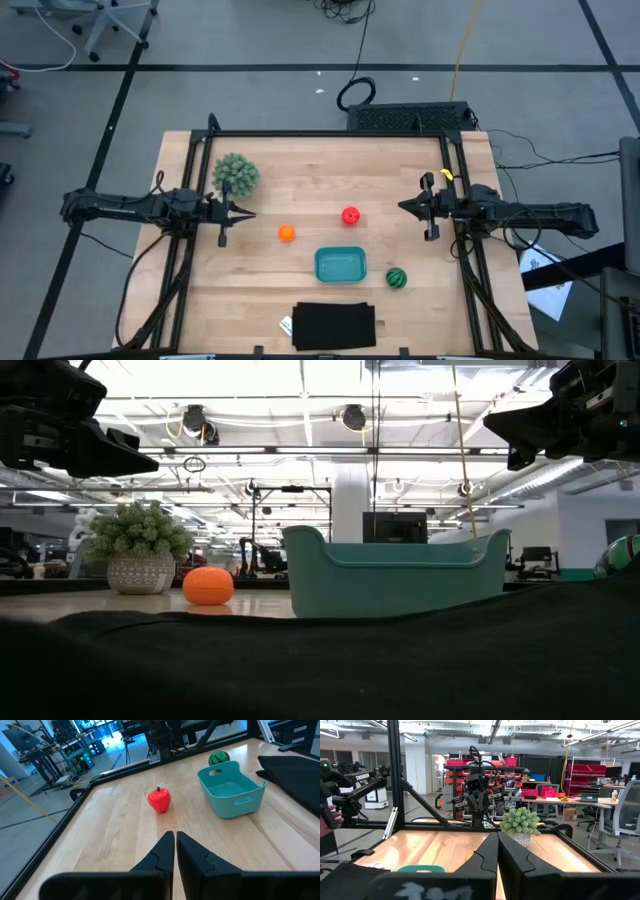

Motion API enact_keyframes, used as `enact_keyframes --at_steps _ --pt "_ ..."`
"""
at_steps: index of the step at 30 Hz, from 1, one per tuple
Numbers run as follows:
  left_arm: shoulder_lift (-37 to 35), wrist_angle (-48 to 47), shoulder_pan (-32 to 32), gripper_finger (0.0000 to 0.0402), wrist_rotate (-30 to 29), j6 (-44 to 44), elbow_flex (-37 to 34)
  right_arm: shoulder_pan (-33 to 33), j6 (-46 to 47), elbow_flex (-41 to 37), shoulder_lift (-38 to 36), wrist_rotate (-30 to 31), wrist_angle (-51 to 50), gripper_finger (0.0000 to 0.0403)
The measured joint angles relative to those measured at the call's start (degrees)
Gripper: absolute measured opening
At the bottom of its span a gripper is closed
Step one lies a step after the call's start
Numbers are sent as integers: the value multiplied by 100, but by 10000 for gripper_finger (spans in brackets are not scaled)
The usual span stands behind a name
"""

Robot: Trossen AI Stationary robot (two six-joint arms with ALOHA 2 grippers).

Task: Pick and placing Produce into tupperware

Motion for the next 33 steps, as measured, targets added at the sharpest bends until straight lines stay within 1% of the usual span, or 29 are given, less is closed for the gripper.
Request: enact_keyframes --at_steps 14,20,29,33 --pt "-1 37 0 24 2 -60 2 1 0 -2 -1 0 0 0" --pt "0 37 -1 24 2 -609 0 -1 2 0 -2 1 -2 0" --pt "0 57 -1 24 2 -762 0 1 2 0 -2 -1 42 0" --pt "-2 303 0 24 5 -1247 0 1 -68 -1 -1 -1 42 0"
